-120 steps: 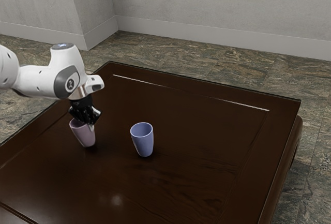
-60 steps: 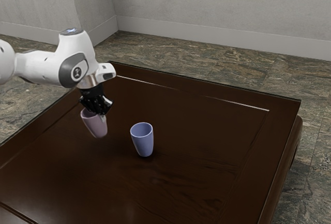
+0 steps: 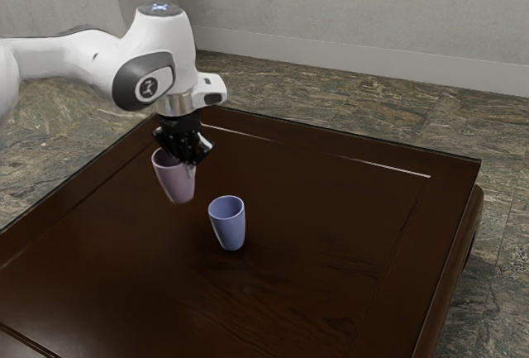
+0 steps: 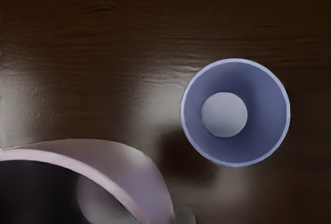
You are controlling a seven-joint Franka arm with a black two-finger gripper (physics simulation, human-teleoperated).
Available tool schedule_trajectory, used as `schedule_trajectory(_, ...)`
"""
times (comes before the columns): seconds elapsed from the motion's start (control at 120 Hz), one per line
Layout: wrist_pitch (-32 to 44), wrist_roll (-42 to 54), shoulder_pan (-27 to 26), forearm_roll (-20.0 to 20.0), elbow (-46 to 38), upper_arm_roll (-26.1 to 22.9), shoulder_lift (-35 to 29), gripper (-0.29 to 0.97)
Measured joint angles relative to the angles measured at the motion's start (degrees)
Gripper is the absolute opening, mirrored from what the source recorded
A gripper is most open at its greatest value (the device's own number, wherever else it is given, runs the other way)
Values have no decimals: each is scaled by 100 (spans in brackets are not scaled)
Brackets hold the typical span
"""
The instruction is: Place the left cup onto the right cup
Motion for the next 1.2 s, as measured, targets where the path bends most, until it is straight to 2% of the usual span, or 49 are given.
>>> schedule_trajectory(0.283,-514,-548,-357,83,272,-127,-96,-10)
schedule_trajectory(0.667,-701,-992,-642,84,646,-324,134,-10)
schedule_trajectory(0.75,-731,-1055,-519,103,849,-332,249,-10)
schedule_trajectory(0.925,-835,-1159,199,216,1249,-369,531,-10)
schedule_trajectory(1.2,-906,-1277,95,247,1348,-408,664,-10)
